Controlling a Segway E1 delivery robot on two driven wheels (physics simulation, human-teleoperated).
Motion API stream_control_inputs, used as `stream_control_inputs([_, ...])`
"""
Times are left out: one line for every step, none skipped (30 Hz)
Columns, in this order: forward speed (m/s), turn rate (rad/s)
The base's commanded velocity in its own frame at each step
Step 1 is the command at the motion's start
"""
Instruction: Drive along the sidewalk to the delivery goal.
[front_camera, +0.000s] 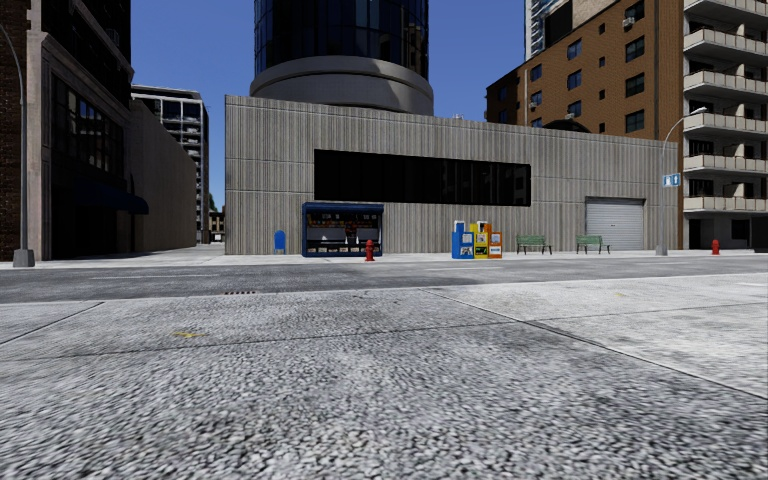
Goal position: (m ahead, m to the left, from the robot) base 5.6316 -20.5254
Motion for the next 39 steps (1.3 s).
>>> stream_control_inputs([0.0, 0.0])
stream_control_inputs([0.0, 0.0])
stream_control_inputs([0.0, 0.0])
stream_control_inputs([0.0, 0.0])
stream_control_inputs([0.0, 0.0])
stream_control_inputs([0.0, 0.0])
stream_control_inputs([0.0, 0.0])
stream_control_inputs([0.0, 0.0])
stream_control_inputs([0.0, 0.0])
stream_control_inputs([0.0, 0.0])
stream_control_inputs([0.0, 0.0])
stream_control_inputs([0.0, 0.0])
stream_control_inputs([0.0, 0.0])
stream_control_inputs([0.0, 0.0])
stream_control_inputs([0.0, 0.0])
stream_control_inputs([0.0, 0.0])
stream_control_inputs([0.0, 0.0])
stream_control_inputs([0.0, 0.0])
stream_control_inputs([0.0, 0.0])
stream_control_inputs([0.0, 0.0])
stream_control_inputs([0.0, 0.0])
stream_control_inputs([0.0, 0.0])
stream_control_inputs([0.0, 0.0])
stream_control_inputs([0.0, 0.0])
stream_control_inputs([0.0, 0.0])
stream_control_inputs([0.0, 0.0])
stream_control_inputs([0.0, 0.0])
stream_control_inputs([0.0, 0.0])
stream_control_inputs([0.0, 0.0])
stream_control_inputs([0.0, 0.0])
stream_control_inputs([0.13, 0.0])
stream_control_inputs([0.87, 0.0])
stream_control_inputs([2.0, 0.0])
stream_control_inputs([2.0, 0.0])
stream_control_inputs([2.0, 0.0])
stream_control_inputs([2.0, -0.47])
stream_control_inputs([2.0, -0.63])
stream_control_inputs([2.0, -0.4])
stream_control_inputs([2.0, -0.28])
